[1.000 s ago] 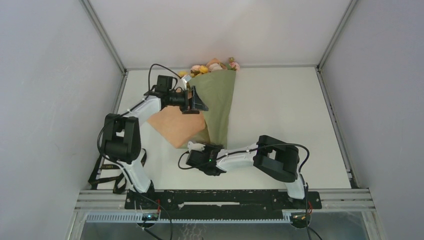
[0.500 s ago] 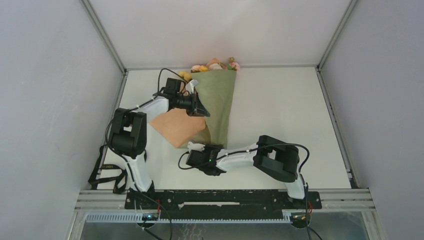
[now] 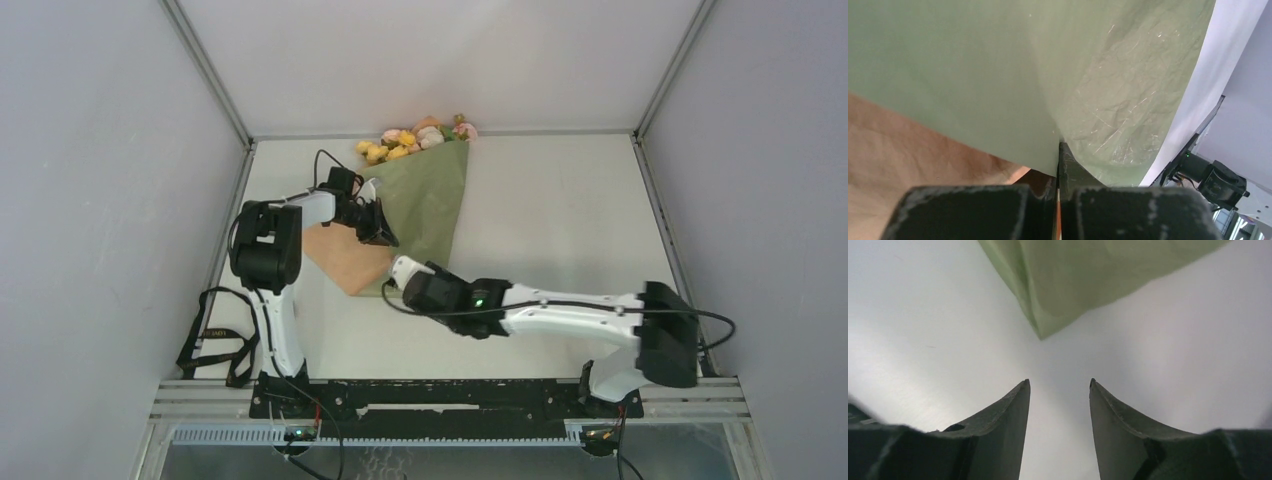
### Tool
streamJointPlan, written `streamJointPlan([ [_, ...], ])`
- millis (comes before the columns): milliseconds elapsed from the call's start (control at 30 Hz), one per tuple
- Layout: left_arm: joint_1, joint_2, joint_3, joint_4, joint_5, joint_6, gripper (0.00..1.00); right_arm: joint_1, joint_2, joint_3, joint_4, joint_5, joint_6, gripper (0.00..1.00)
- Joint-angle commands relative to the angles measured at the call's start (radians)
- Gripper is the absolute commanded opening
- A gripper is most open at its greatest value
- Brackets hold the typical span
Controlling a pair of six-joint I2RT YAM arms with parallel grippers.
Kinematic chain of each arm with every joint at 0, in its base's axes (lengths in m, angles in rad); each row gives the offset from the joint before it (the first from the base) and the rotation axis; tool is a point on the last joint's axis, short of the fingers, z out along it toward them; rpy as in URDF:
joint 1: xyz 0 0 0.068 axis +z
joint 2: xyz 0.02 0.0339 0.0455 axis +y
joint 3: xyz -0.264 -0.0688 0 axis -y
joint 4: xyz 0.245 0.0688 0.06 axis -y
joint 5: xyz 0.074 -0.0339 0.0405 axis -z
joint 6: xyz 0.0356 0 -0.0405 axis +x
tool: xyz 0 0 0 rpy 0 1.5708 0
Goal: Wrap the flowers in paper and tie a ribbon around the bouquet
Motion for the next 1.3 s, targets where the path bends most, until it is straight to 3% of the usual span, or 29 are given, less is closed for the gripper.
streamJointPlan([
  [0,-0.006,-0.014,0.001,-0.011,-0.040,0.044,0.00,-0.167,-0.146,-0.013,0.125,-0.408,0.110,0.54],
  [100,-0.005,-0.018,-0.004,-0.010,-0.061,0.048,0.00,-0.358,-0.080,-0.013,0.294,-0.698,0.248,0.49],
  [267,-0.005,-0.038,-0.016,-0.019,-0.089,0.060,0.00,-0.532,0.109,-0.015,0.455,-0.914,0.421,0.36],
  [400,-0.005,-0.043,-0.015,-0.021,-0.116,0.064,0.00,-0.559,0.208,-0.050,0.468,-0.949,0.467,0.31],
  [500,-0.006,-0.042,-0.020,-0.028,-0.122,0.065,0.00,-0.595,0.191,-0.122,0.462,-0.943,0.512,0.31],
  [567,-0.005,-0.043,-0.025,-0.030,-0.128,0.067,0.00,-0.646,0.153,-0.190,0.505,-0.986,0.558,0.37],
  [800,-0.007,-0.040,-0.039,-0.028,-0.122,0.061,0.00,-0.787,0.188,-0.262,0.702,-1.208,0.680,0.82],
  [933,-0.007,-0.037,-0.041,-0.027,-0.119,0.060,0.00,-0.808,0.299,-0.212,0.813,-1.262,0.750,0.88],
  [1033,-0.007,-0.028,-0.040,-0.027,-0.118,0.060,0.00,-0.825,0.376,-0.169,0.861,-1.262,0.801,0.82],
  [1133,-0.007,-0.020,-0.040,-0.030,-0.116,0.060,0.00,-0.856,0.437,-0.146,0.922,-1.290,0.861,0.69],
  [1267,-0.008,-0.012,-0.040,-0.030,-0.112,0.061,0.00,-0.871,0.469,-0.141,0.965,-1.318,0.887,0.25],
])
